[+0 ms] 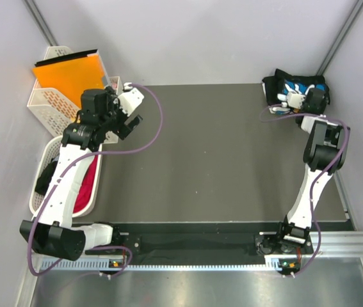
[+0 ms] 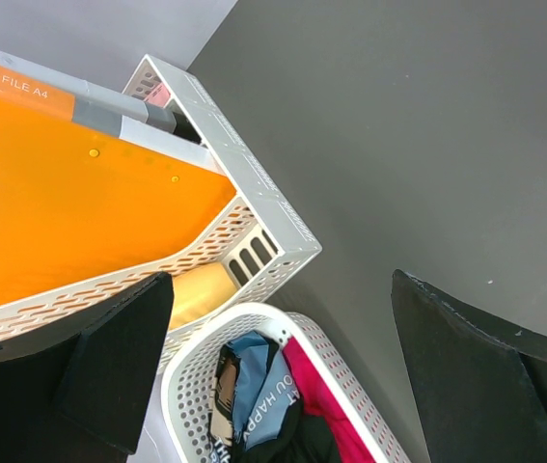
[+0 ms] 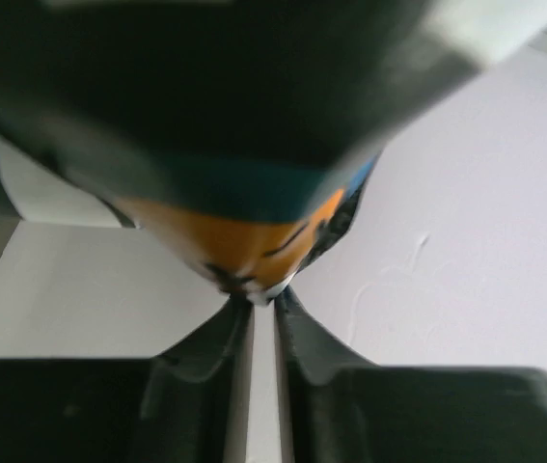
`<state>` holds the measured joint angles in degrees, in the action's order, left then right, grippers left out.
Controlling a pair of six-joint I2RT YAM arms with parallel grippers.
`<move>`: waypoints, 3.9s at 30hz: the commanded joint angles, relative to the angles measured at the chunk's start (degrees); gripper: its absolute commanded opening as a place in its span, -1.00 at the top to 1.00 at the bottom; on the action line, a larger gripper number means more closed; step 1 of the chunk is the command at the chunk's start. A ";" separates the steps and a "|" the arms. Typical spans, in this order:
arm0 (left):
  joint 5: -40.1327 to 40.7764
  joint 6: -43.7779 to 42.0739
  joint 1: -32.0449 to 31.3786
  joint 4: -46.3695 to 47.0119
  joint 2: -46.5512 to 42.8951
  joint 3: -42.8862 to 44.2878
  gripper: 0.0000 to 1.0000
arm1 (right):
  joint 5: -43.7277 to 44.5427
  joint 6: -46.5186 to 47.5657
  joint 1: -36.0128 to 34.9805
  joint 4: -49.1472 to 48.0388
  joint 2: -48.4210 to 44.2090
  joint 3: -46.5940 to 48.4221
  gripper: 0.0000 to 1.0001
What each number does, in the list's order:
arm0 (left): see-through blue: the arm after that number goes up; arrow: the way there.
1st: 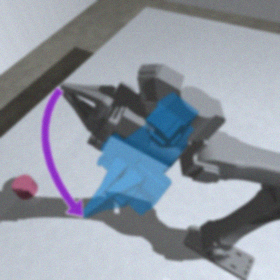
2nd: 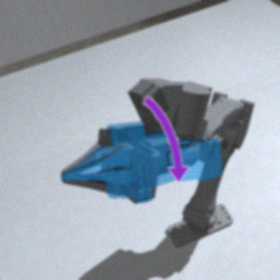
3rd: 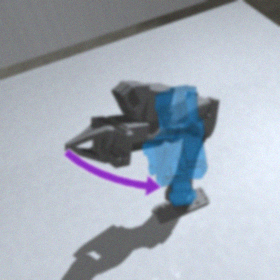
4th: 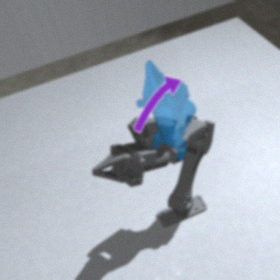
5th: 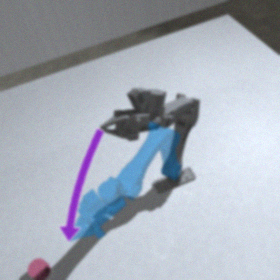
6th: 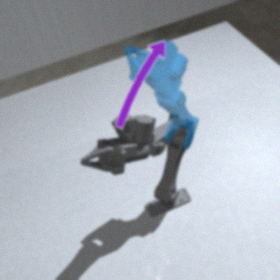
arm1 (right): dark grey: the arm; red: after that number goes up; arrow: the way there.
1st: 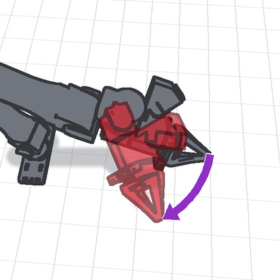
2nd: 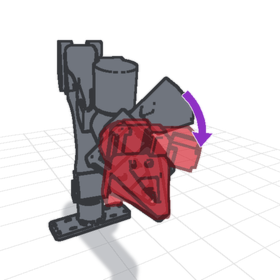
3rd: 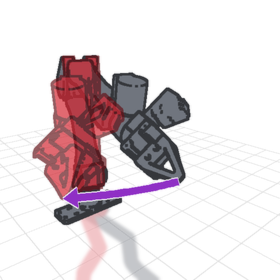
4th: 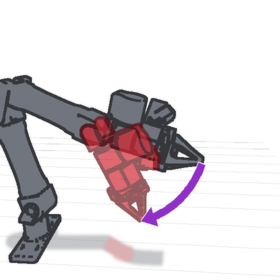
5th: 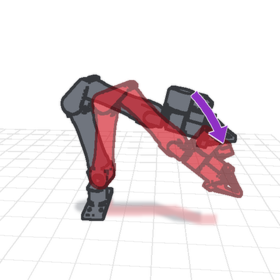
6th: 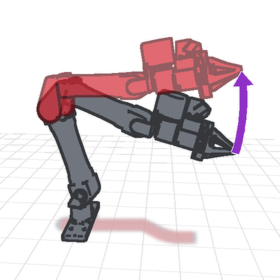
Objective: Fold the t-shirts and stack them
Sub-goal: Put the neatly folded tshirt into the corner of the board with the right arm
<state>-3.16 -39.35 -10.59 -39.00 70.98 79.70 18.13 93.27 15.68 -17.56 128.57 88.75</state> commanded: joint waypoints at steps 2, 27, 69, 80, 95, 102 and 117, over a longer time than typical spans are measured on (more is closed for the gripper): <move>-0.62 -0.20 -0.22 2.62 -2.25 -0.07 -0.98 | 2.61 2.88 1.55 -6.43 0.63 -4.45 0.16; -15.37 -2.05 -6.72 -0.64 8.11 0.37 -0.87 | -12.06 -21.90 -8.03 21.25 -18.62 -6.57 -0.34; -5.19 1.30 -17.62 6.22 22.89 9.70 -0.98 | 5.32 -36.95 -13.75 24.51 -11.26 16.61 -0.42; -2.82 -0.02 -17.45 5.25 19.46 8.45 -0.98 | 10.17 -12.78 -14.98 8.25 8.61 28.23 -0.46; -1.24 -1.17 -17.27 5.69 20.52 11.53 -0.98 | 10.26 -6.08 -15.24 4.38 4.50 11.71 -0.50; -0.10 2.08 -17.10 8.33 18.76 9.95 -0.98 | 14.64 -12.74 -15.24 -3.18 -0.95 13.64 -0.54; 6.49 18.13 -16.39 13.69 6.85 4.01 -0.98 | -20.95 -63.92 -18.92 59.48 -36.29 18.24 -0.99</move>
<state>1.56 -28.40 -27.42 -28.58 85.38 87.81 14.76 47.99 -1.52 21.19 103.68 107.50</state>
